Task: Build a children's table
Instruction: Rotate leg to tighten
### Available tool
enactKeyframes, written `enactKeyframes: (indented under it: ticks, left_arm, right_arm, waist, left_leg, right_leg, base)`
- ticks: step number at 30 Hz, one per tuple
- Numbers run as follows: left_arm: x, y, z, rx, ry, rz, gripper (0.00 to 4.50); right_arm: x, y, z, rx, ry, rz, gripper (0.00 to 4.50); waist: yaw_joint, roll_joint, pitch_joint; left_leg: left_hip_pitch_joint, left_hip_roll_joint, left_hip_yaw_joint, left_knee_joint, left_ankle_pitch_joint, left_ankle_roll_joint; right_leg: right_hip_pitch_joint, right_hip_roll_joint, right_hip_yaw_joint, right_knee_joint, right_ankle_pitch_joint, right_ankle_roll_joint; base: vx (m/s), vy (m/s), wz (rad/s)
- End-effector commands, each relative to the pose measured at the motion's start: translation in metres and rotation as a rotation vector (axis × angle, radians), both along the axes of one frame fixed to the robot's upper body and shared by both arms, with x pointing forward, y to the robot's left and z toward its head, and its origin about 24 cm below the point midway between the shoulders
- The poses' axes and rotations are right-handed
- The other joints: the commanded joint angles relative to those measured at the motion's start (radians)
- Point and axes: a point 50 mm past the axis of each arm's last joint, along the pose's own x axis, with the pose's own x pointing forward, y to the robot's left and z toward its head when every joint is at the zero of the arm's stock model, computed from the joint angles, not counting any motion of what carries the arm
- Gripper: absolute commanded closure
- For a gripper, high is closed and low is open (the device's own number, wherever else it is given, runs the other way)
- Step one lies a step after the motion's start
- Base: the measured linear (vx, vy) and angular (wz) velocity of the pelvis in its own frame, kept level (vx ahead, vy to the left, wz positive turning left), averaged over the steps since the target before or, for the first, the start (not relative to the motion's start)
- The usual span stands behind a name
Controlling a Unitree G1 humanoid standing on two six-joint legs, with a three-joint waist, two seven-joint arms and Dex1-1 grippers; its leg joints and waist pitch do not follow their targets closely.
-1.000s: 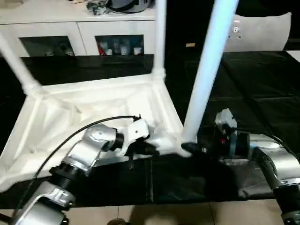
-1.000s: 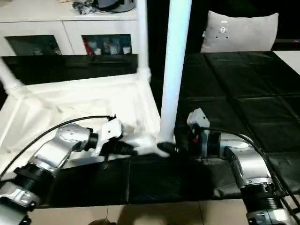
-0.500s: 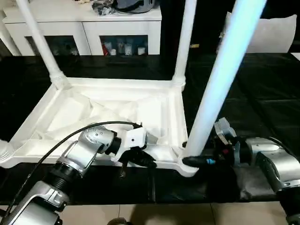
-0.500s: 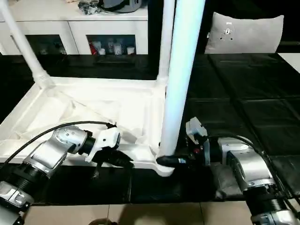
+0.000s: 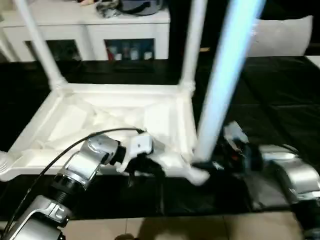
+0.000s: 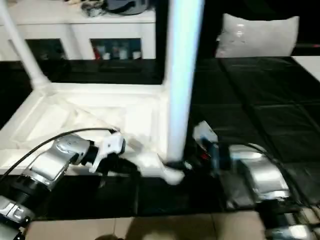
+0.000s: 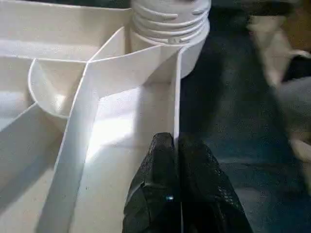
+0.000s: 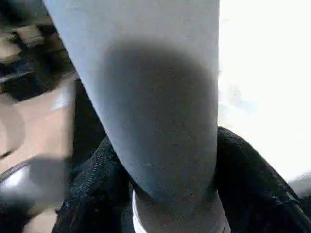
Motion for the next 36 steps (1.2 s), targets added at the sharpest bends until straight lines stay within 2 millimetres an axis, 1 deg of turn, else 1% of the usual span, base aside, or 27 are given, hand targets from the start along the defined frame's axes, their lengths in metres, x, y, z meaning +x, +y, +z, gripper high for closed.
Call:
enactKeyframes:
  ticks: [1, 3, 5, 7, 8, 11, 12, 13, 15, 16, 17, 20, 21, 22, 23, 24, 25, 26, 28, 29, 30, 31, 32, 33, 34, 35, 36]
  left_arm:
    - [0.001, -0.039, 0.014, -0.139, -0.014, 0.052, 4.50]
    - [0.002, -0.045, 0.015, -0.160, -0.001, 0.092, 4.50]
    - [0.006, -0.058, 0.017, -0.173, -0.019, 0.175, 4.50]
    - [0.010, -0.067, 0.017, -0.172, -0.029, 0.244, 4.50]
    - [0.010, -0.067, 0.017, -0.172, -0.029, 0.244, 4.50]
    - [0.021, -0.083, 0.017, -0.163, -0.069, 0.378, 4.50]
    - [0.024, -0.087, 0.017, -0.159, -0.086, 0.408, 4.50]
    - [0.026, -0.090, 0.018, -0.154, -0.107, 0.435, 4.50]
    - [0.027, -0.090, 0.019, -0.151, -0.113, 0.444, 4.50]
    - [0.028, -0.088, 0.019, -0.143, -0.120, 0.446, 4.50]
    - [0.028, -0.088, 0.019, -0.143, -0.121, 0.446, 4.50]
    - [0.029, -0.076, 0.016, -0.096, -0.167, 0.421, 4.50]
    - [0.029, -0.073, 0.015, -0.089, -0.173, 0.417, 4.50]
    - [0.030, -0.069, 0.014, -0.081, -0.182, 0.410, 4.50]
    - [0.030, -0.066, 0.013, -0.077, -0.187, 0.404, 4.50]
    - [0.030, -0.063, 0.012, -0.070, -0.190, 0.391, 4.50]
    - [0.030, -0.060, 0.010, -0.062, -0.192, 0.381, 4.50]
    - [0.029, -0.056, 0.009, -0.055, -0.197, 0.362, 4.50]
    - [0.026, -0.051, 0.008, -0.061, -0.195, 0.310, 4.50]
    - [0.026, -0.051, 0.008, -0.061, -0.195, 0.310, 4.50]
    - [0.025, -0.050, 0.009, -0.067, -0.197, 0.288, 4.50]
    - [0.023, -0.048, 0.009, -0.068, -0.199, 0.250, 4.50]
    - [0.021, -0.046, 0.008, -0.065, -0.198, 0.219, 4.50]
    - [0.019, -0.044, 0.008, -0.062, -0.196, 0.188, 4.50]
    - [0.015, -0.039, 0.006, -0.049, -0.191, 0.116, 4.50]
    - [0.015, -0.039, 0.006, -0.049, -0.191, 0.116, 4.50]
    - [0.010, -0.034, 0.006, -0.032, -0.186, 0.039, 4.50]
  right_arm:
    - [0.012, 0.018, -0.024, -0.052, 0.107, -0.235, 2.39]
    - [0.017, 0.022, -0.027, -0.049, 0.129, -0.312, 2.41]
    - [0.026, 0.027, -0.035, -0.075, 0.150, -0.449, 2.42]
    - [0.033, 0.031, -0.038, -0.076, 0.165, -0.553, 2.42]
    - [0.033, 0.031, -0.038, -0.076, 0.165, -0.553, 2.42]
    - [0.050, 0.039, -0.037, -0.025, 0.160, -0.722, 2.42]
    - [0.053, 0.041, -0.036, -0.013, 0.148, -0.747, 2.08]
    - [0.055, 0.043, -0.034, -0.004, 0.131, -0.763, 1.87]
    - [0.055, 0.045, -0.031, 0.009, 0.105, -0.748, 1.87]
    - [0.054, 0.045, -0.030, 0.016, 0.088, -0.728, 1.67]
    - [0.054, 0.045, -0.029, 0.017, 0.087, -0.727, 1.56]
    - [0.047, 0.036, -0.025, 0.068, 0.050, -0.675, 1.38]
    - [0.046, 0.033, -0.024, 0.074, 0.039, -0.658, 1.31]
    - [0.043, 0.027, -0.024, 0.077, 0.025, -0.644, 1.12]
    - [0.042, 0.023, -0.024, 0.080, 0.017, -0.634, 1.12]
    - [0.040, 0.018, -0.023, 0.083, 0.006, -0.610, 1.01]
    - [0.037, 0.014, -0.022, 0.084, 0.001, -0.586, 1.01]
    - [0.034, 0.009, -0.021, 0.081, -0.011, -0.553, 0.84]
    - [0.025, -0.002, -0.017, 0.062, -0.038, -0.465, 0.61]
    - [0.025, -0.002, -0.017, 0.062, -0.038, -0.465, 0.61]
    - [0.022, -0.007, -0.015, 0.048, -0.051, -0.429, 0.61]
    - [0.019, -0.013, -0.013, 0.029, -0.061, -0.385, 0.30]
    - [0.017, -0.018, -0.012, 0.018, -0.064, -0.358, 0.30]
    - [0.016, -0.022, -0.009, 0.011, -0.065, -0.332, 0.23]
    - [0.013, -0.031, -0.004, -0.002, -0.065, -0.269, 0.23]
    - [0.013, -0.031, -0.004, -0.002, -0.065, -0.269, 0.23]
    - [0.010, -0.038, 0.003, -0.011, -0.061, -0.186, 0.23]
  waist:
    - [-0.007, -0.012, -0.050]
    - [-0.027, -0.010, -0.048]
    - [-0.047, -0.011, -0.048]
    - [-0.062, -0.012, -0.050]
    - [-0.066, -0.013, -0.048]
    - [-0.075, -0.011, -0.049]
    - [-0.078, -0.010, -0.048]
    - [-0.076, -0.011, -0.054]
    - [-0.074, -0.007, -0.055]
    - [-0.074, -0.007, -0.056]
    - [-0.072, -0.007, -0.057]
    - [-0.066, -0.008, -0.059]
    - [-0.065, -0.003, -0.060]
    - [-0.063, -0.006, -0.061]
    - [-0.061, -0.006, -0.064]
    - [-0.057, -0.002, -0.064]
    - [-0.053, -0.005, -0.063]
    - [-0.047, -0.004, -0.064]
    - [-0.038, -0.005, -0.064]
    - [-0.038, -0.005, -0.064]
    - [-0.034, 0.000, -0.065]
    - [-0.032, -0.001, -0.066]
    - [-0.030, 0.002, -0.067]
    - [-0.032, -0.001, -0.066]
    - [-0.029, 0.002, -0.065]
    - [-0.024, 0.001, -0.067]
    - [-0.023, 0.000, -0.067]
  left_leg:
    - [0.005, 0.029, -0.015, -0.080, -0.263, 0.005]
    - [0.005, 0.025, -0.020, -0.080, -0.288, -0.009]
    - [0.004, 0.022, -0.022, -0.079, -0.314, 0.001]
    - [0.003, 0.017, -0.021, -0.074, -0.311, 0.003]
    - [0.005, 0.015, -0.020, -0.072, -0.315, 0.009]
    - [0.007, 0.011, -0.018, -0.068, -0.309, 0.022]
    - [0.010, 0.010, -0.017, -0.066, -0.318, 0.021]
    - [0.016, 0.008, -0.016, -0.063, -0.312, 0.024]
    - [0.007, 0.018, -0.020, -0.075, -0.308, 0.034]
    - [0.001, 0.022, -0.021, -0.079, -0.302, 0.041]
    - [0.004, 0.024, -0.019, -0.080, -0.300, 0.047]
    - [0.002, 0.025, -0.016, -0.079, -0.279, 0.062]
    - [0.001, 0.025, -0.016, -0.079, -0.272, 0.063]
    - [0.000, 0.026, -0.013, -0.076, -0.253, 0.071]
    - [0.000, 0.025, -0.013, -0.074, -0.243, 0.073]
    - [-0.001, 0.026, -0.013, -0.075, -0.234, 0.074]
    - [-0.002, 0.026, -0.010, -0.072, -0.219, 0.082]
    - [-0.005, 0.026, -0.011, -0.072, -0.199, 0.086]
    - [-0.004, 0.027, -0.008, -0.070, -0.179, 0.096]
    - [-0.004, 0.027, -0.008, -0.070, -0.179, 0.096]
    - [-0.004, 0.030, -0.009, -0.070, -0.165, 0.097]
    - [-0.005, 0.032, -0.009, -0.070, -0.160, 0.096]
    - [-0.004, 0.032, -0.012, -0.070, -0.164, 0.096]
    - [-0.004, 0.032, -0.011, -0.071, -0.170, 0.101]
    - [0.000, 0.034, -0.009, -0.069, -0.175, 0.102]
    - [0.000, 0.035, -0.010, -0.069, -0.175, 0.104]
    - [0.000, 0.035, -0.008, -0.068, -0.175, 0.106]
  right_leg:
    - [0.046, -0.067, 0.035, -0.094, -0.501, -0.135]
    - [0.046, -0.067, 0.028, -0.100, -0.557, -0.115]
    - [0.044, -0.065, 0.026, -0.110, -0.580, -0.093]
    - [0.042, -0.064, 0.024, -0.113, -0.590, -0.090]
    - [0.038, -0.062, 0.022, -0.119, -0.610, -0.082]
    - [0.032, -0.060, 0.021, -0.126, -0.621, -0.072]
    - [0.027, -0.059, 0.019, -0.129, -0.628, -0.073]
    - [0.030, -0.059, 0.019, -0.129, -0.606, -0.074]
    - [0.038, -0.057, 0.020, -0.120, -0.526, -0.098]
    - [0.044, -0.058, 0.022, -0.113, -0.476, -0.114]
    - [0.042, -0.057, 0.025, -0.109, -0.436, -0.129]
    - [0.049, -0.060, 0.032, -0.103, -0.376, -0.154]
    - [0.049, -0.061, 0.033, -0.101, -0.363, -0.161]
    - [0.050, -0.061, 0.034, -0.099, -0.340, -0.174]
    - [0.051, -0.061, 0.034, -0.098, -0.330, -0.177]
    - [0.052, -0.062, 0.033, -0.097, -0.323, -0.177]
    - [0.052, -0.062, 0.034, -0.098, -0.317, -0.181]
    - [0.056, -0.063, 0.033, -0.096, -0.308, -0.183]
    - [0.056, -0.063, 0.033, -0.095, -0.296, -0.182]
    - [0.056, -0.063, 0.033, -0.095, -0.296, -0.182]
    - [0.055, -0.063, 0.033, -0.091, -0.280, -0.188]
    - [0.056, -0.064, 0.032, -0.090, -0.267, -0.195]
    - [0.056, -0.063, 0.030, -0.088, -0.267, -0.194]
    - [0.057, -0.061, 0.031, -0.090, -0.266, -0.194]
    - [0.053, -0.062, 0.032, -0.089, -0.262, -0.202]
    - [0.055, -0.063, 0.032, -0.087, -0.253, -0.208]
    - [0.054, -0.062, 0.033, -0.086, -0.244, -0.212]
  base:
    - [0.000, 0.000, 0.00]
    - [0.000, 0.000, 0.00]
    - [0.000, 0.000, 0.00]
    - [0.000, 0.000, 0.00]
    - [0.000, 0.000, 0.00]
    - [0.000, 0.000, 0.00]
    - [0.000, 0.000, 0.00]
    - [0.000, 0.000, 0.00]
    - [0.000, 0.000, 0.00]
    - [0.000, 0.000, 0.00]
    - [0.000, 0.000, 0.00]
    - [0.000, 0.000, 0.00]
    - [0.000, 0.000, 0.00]
    - [0.000, 0.000, 0.00]
    - [0.000, 0.000, 0.00]
    - [0.000, 0.000, 0.00]
    - [0.000, 0.000, 0.00]
    - [0.000, 0.000, 0.00]
    - [0.000, 0.000, 0.00]
    - [0.000, 0.000, 0.00]
    - [0.000, 0.000, 0.00]
    - [0.000, 0.000, 0.00]
    - [0.000, 0.000, 0.00]
    - [0.000, 0.000, 0.00]
    - [0.000, 0.000, 0.00]
    - [0.000, 0.000, 0.00]
    - [0.000, 0.000, 0.00]
